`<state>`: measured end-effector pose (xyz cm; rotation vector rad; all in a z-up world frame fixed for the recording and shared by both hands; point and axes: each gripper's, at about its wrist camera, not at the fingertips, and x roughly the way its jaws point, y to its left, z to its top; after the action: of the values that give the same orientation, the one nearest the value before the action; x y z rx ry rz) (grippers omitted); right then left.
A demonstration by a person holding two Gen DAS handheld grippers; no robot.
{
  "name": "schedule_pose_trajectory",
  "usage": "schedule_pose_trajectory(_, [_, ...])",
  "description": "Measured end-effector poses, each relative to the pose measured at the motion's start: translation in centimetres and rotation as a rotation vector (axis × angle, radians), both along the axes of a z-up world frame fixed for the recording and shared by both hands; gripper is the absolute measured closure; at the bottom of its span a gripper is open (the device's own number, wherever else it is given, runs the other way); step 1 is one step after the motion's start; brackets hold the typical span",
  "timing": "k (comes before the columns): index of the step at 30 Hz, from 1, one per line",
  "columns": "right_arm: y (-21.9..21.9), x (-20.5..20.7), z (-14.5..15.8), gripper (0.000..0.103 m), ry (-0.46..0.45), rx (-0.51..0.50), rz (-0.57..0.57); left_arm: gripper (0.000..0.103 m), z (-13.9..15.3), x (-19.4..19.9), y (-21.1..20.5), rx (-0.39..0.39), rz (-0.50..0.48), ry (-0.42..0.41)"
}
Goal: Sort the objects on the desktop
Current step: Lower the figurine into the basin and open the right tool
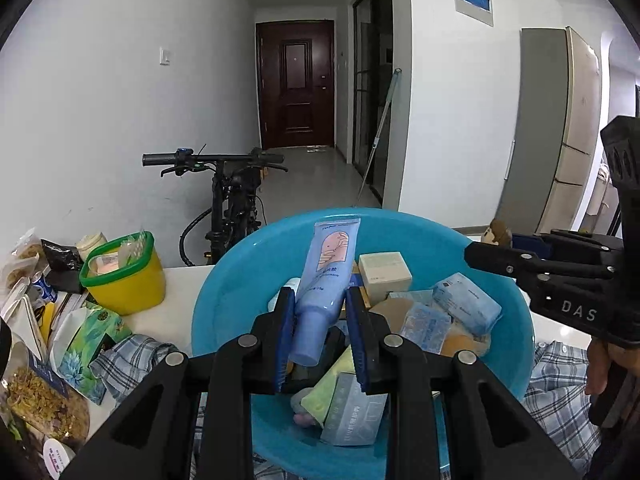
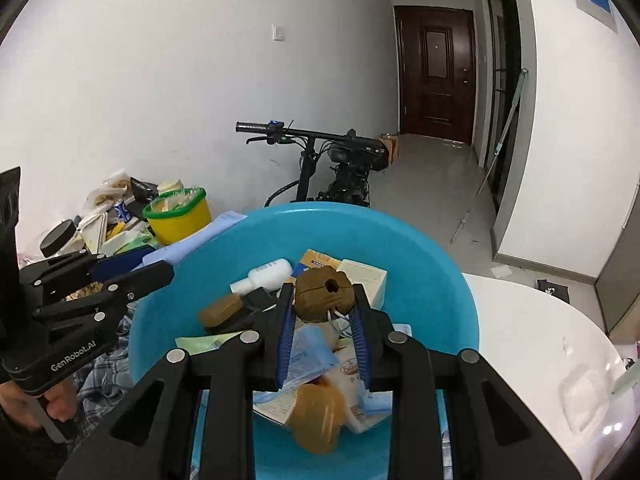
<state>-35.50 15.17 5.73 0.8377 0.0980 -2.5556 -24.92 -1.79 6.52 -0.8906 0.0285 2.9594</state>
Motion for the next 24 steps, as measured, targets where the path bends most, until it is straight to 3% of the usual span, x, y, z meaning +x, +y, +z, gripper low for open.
schedule_pose_trajectory(24, [-1.4, 0.7, -0.3, 0.078, 0.01, 0.039, 0.025, 0.075, -0.2, 0.0, 0.2, -0.006, 0.006, -0.005])
